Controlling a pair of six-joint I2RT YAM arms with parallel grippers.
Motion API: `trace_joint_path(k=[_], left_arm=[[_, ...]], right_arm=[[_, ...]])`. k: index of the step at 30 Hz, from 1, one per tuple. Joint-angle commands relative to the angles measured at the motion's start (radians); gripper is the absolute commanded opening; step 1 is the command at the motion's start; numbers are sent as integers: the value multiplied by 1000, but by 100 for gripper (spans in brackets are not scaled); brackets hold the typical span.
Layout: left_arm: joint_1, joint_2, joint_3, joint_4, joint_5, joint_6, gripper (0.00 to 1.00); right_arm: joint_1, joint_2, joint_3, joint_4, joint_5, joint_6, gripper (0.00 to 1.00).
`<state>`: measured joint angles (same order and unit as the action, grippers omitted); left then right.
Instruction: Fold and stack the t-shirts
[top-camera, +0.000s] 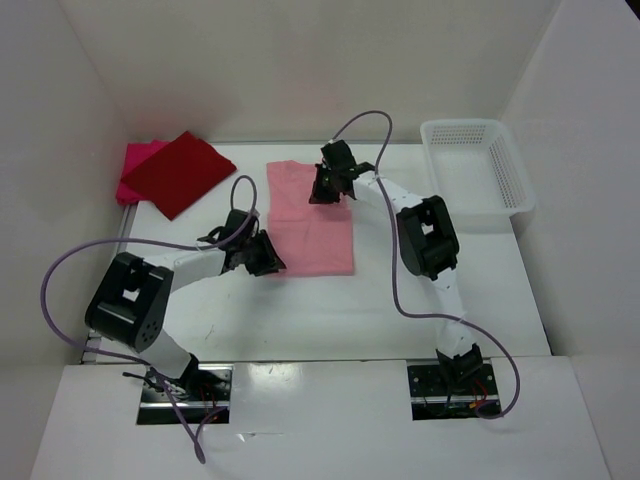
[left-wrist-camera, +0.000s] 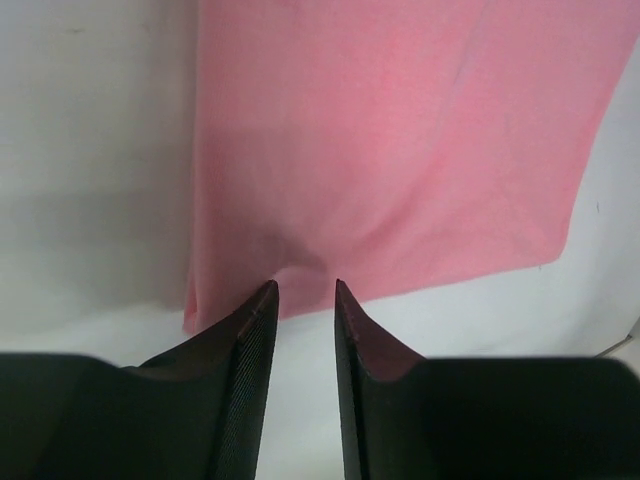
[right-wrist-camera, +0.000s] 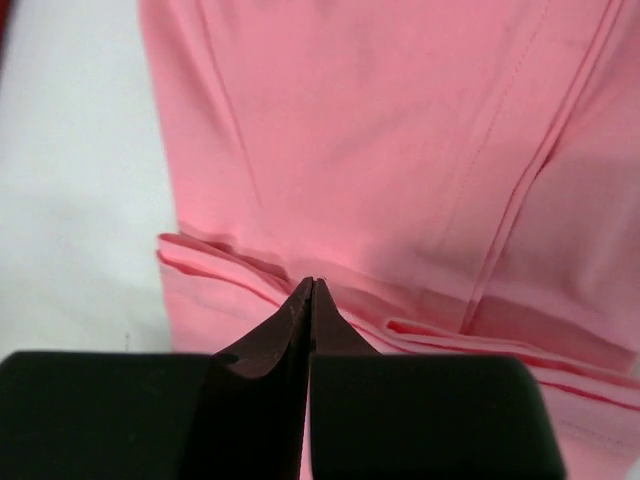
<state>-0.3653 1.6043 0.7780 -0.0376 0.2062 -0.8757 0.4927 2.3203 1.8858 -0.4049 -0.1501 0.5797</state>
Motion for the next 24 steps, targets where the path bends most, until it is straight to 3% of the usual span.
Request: trace_joint_path(k=[1,7,13,24], left_arm=[[0,-102,23,-64,-13,32,37],[77,-210,-22,-96,-2,32,46],[111,-187,-105,-64,19,32,46],[111,-46,-54,-57,1,89,45]], right_arm=[[-6,-70,43,0,12,-1,0],[-6,-402,-373,72,-91,40,5],[-16,-619,-836,195,-135,101,12],[-25,-587,-971,230,-82,132,9]])
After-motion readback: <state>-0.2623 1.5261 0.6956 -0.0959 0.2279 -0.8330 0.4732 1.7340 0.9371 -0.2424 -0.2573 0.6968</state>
